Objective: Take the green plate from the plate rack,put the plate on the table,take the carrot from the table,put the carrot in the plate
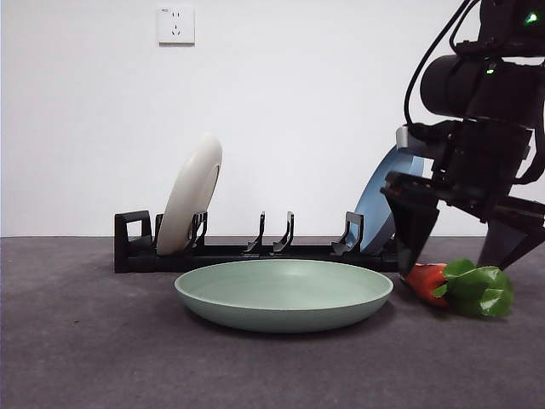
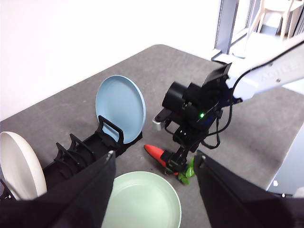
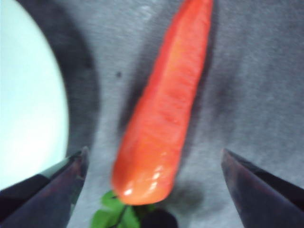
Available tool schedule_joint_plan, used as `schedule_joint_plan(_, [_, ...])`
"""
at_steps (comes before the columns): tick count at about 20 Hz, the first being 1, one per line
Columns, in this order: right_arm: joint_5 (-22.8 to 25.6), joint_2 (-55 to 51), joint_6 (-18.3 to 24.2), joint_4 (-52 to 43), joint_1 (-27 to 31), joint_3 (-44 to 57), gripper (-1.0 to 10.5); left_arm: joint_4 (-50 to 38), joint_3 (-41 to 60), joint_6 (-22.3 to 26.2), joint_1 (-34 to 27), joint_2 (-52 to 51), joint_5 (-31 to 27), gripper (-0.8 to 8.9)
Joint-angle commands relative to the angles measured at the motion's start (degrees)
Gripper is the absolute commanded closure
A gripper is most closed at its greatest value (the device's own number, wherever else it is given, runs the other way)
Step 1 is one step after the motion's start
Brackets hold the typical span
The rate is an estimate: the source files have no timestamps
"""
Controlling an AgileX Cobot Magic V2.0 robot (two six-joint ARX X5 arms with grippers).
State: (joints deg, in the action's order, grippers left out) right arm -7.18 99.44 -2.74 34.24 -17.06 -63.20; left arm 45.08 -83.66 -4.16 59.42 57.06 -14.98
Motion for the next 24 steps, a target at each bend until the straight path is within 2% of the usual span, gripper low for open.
schedule_joint_plan(1, [0.81, 1.60, -1.64, -0.28, -0.37, -0.04, 4.9, -0.02, 0.00, -1.79, 0.22, -0.68, 0.11, 5.30])
schedule_joint_plan(4, [0.79, 2.19, -1.92, -0.74, -0.39, -0.04, 6.1, 0.00, 0.00, -1.86, 0.22, -0.74, 0.11, 5.30])
schedule_joint_plan(7, [0.68, 2.19, -1.90, -1.14, -0.63, -0.04, 8.2, 0.00, 0.00, -1.86, 0.22, -0.74, 0.09, 5.30])
schedule_joint_plan(10, [-0.37, 2.19, -1.86, -1.18, -0.66, -0.04, 9.7, 0.00, 0.00, -1.86, 0.22, -0.74, 0.07, 5.30])
schedule_joint_plan(14, [-0.35, 1.33, -1.86, -0.68, -0.66, -0.04, 9.6, 0.07, 0.00, -1.81, 0.22, -0.74, 0.07, 5.30])
schedule_joint_plan(17, [-0.35, -3.08, -1.92, -0.24, -1.77, -0.04, 9.6, 0.35, 0.00, -1.79, 0.22, -0.74, 0.07, 5.30])
schedule_joint_plan(20, [-0.35, -8.94, -2.19, -0.57, -5.75, -0.04, 9.6, 1.01, 0.00, -1.70, 0.22, -0.74, 0.07, 5.30])
schedule_joint_plan(24, [-0.28, -8.44, -3.67, -5.75, -13.73, -0.04, 9.6, 1.33, 0.00, -1.68, 0.22, -0.74, 0.09, 5.30])
